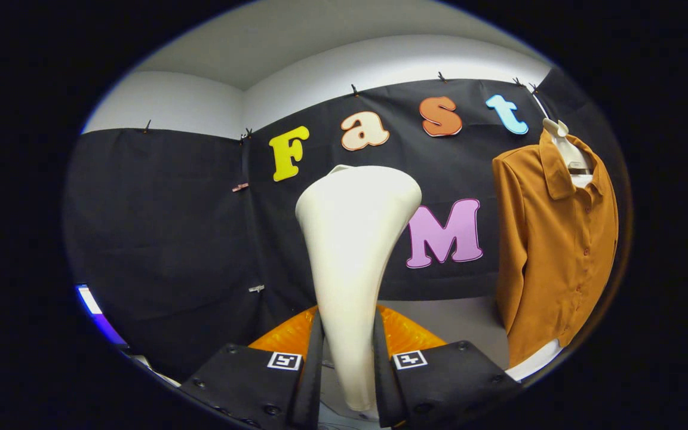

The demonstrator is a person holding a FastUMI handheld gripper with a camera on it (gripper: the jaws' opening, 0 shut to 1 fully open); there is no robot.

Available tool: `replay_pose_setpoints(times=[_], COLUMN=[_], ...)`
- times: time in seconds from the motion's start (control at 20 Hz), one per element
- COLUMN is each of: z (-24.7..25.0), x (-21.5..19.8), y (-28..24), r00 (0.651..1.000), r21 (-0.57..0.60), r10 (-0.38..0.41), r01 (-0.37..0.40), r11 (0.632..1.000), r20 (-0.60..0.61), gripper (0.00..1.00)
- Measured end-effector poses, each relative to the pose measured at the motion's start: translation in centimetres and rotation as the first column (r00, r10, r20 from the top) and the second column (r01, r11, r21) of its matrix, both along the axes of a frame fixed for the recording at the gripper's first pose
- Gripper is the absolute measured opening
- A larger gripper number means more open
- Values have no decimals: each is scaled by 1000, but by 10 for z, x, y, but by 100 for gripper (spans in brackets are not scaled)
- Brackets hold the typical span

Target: Iron the clothes twice with a garment steamer, once on the left side and once on the right side.

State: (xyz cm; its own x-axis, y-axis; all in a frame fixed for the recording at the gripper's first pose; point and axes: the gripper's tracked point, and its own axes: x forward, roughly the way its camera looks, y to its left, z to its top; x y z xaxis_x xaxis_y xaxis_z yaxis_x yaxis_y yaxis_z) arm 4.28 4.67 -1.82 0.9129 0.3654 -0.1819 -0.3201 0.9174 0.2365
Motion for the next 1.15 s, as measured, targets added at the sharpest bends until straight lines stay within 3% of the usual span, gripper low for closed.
replay_pose_setpoints(times=[1.15], z=[12], x=[0], y=[-20], r00=[1000], r21=[24], r10=[-10], r01=[10], r11=[1000], r20=[24], gripper=[41])
